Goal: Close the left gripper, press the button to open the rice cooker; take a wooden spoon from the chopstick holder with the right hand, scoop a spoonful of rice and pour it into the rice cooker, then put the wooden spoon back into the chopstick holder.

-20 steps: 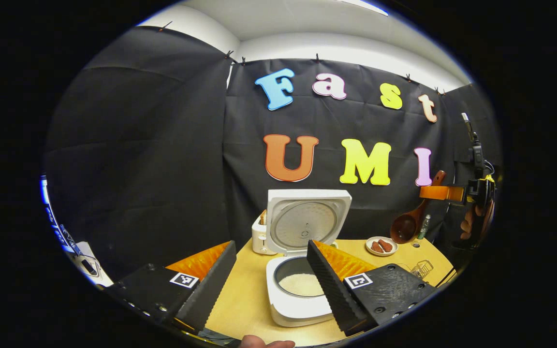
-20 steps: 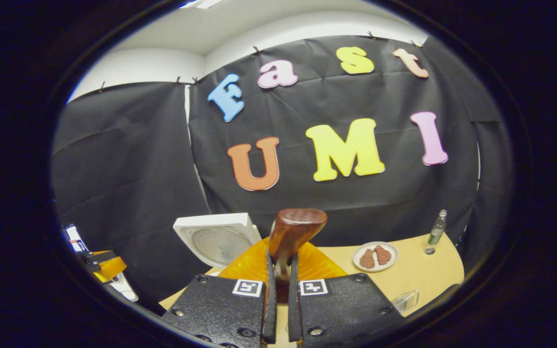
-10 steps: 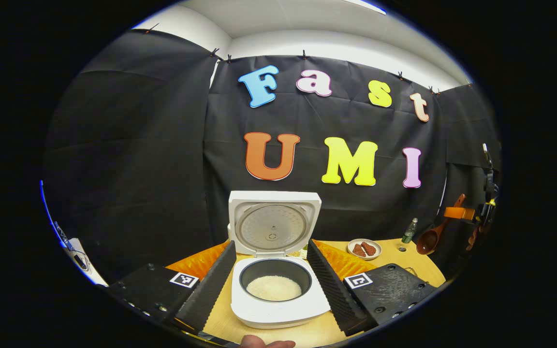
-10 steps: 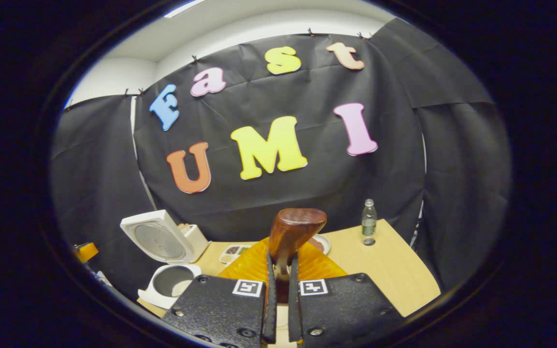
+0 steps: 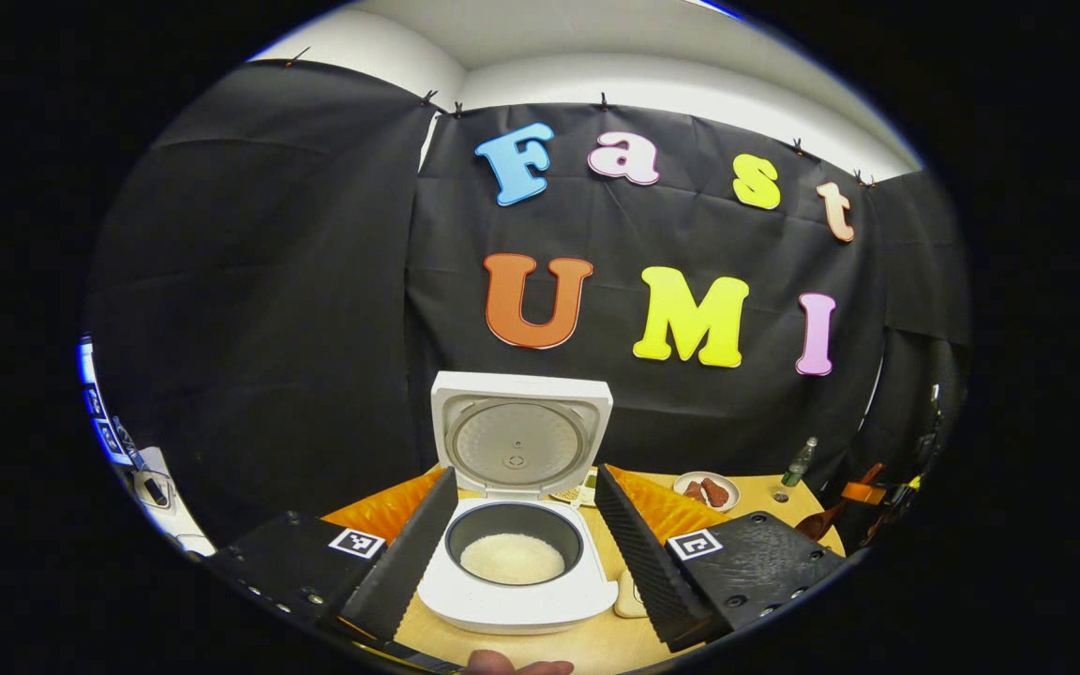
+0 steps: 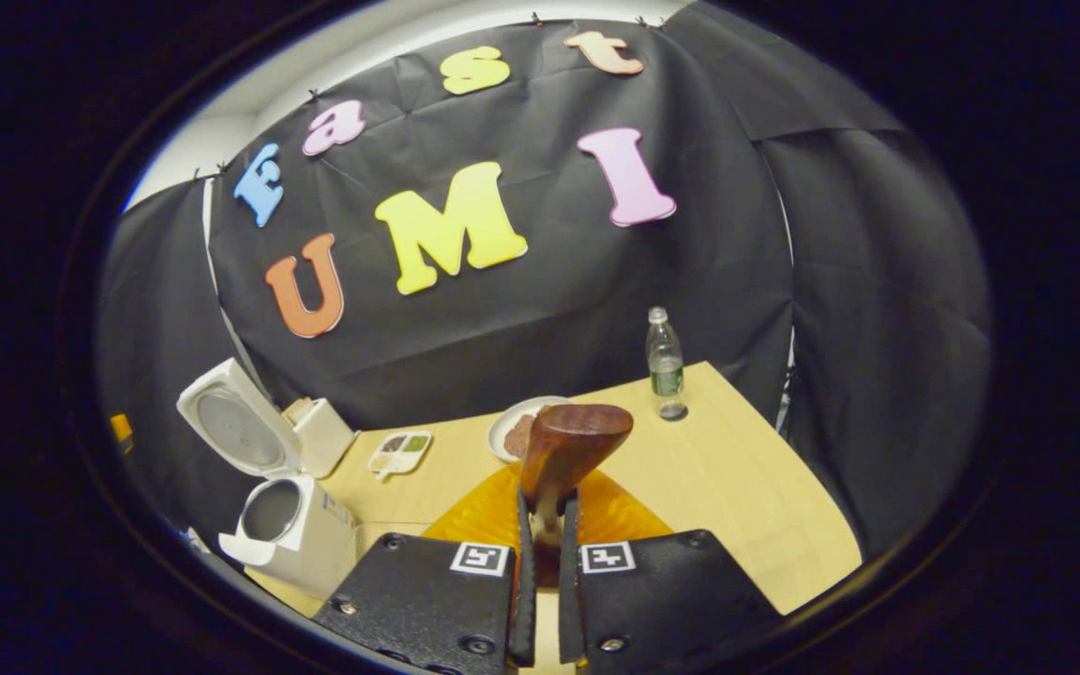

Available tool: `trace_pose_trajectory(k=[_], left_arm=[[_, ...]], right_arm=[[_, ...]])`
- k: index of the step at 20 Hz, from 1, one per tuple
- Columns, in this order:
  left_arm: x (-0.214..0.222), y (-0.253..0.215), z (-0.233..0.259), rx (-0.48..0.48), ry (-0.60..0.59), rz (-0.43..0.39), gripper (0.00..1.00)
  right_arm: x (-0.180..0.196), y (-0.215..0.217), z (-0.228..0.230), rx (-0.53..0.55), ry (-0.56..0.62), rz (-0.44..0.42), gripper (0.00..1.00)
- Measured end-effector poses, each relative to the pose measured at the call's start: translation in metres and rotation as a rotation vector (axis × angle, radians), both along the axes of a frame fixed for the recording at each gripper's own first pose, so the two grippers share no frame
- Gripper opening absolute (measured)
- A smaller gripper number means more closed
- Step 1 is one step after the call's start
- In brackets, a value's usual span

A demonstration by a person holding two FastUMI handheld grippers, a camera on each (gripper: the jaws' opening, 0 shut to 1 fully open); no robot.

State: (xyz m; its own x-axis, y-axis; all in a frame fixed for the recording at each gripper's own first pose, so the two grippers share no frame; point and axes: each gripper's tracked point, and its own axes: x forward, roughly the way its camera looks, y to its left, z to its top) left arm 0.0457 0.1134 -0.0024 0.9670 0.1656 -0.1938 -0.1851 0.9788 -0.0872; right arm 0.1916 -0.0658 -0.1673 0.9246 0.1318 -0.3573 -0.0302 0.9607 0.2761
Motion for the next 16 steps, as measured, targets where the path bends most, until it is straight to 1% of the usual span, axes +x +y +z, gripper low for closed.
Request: trace_pose_trajectory(k=[2,9,14,15,16], left_arm=[[-0.002,-0.011,-0.004,-0.009,0.022,0.007,0.94],[0.003,-0.04,-0.007,0.001,0.058,0.02,0.94],[0.003,-0.046,-0.009,0.022,0.083,0.029,0.94],[0.004,-0.047,-0.009,0.023,0.084,0.03,0.94],[0.005,-0.047,-0.008,0.023,0.083,0.031,0.94]], right_arm=[[0.013,-0.002,-0.027,0.007,0.029,0.012,0.14],[0.039,-0.006,-0.091,0.05,0.088,0.031,0.14],[0.045,-0.005,-0.114,0.087,0.101,0.03,0.15],[0.046,-0.005,-0.115,0.091,0.095,0.031,0.17],[0.047,-0.006,-0.114,0.094,0.085,0.03,0.17]])
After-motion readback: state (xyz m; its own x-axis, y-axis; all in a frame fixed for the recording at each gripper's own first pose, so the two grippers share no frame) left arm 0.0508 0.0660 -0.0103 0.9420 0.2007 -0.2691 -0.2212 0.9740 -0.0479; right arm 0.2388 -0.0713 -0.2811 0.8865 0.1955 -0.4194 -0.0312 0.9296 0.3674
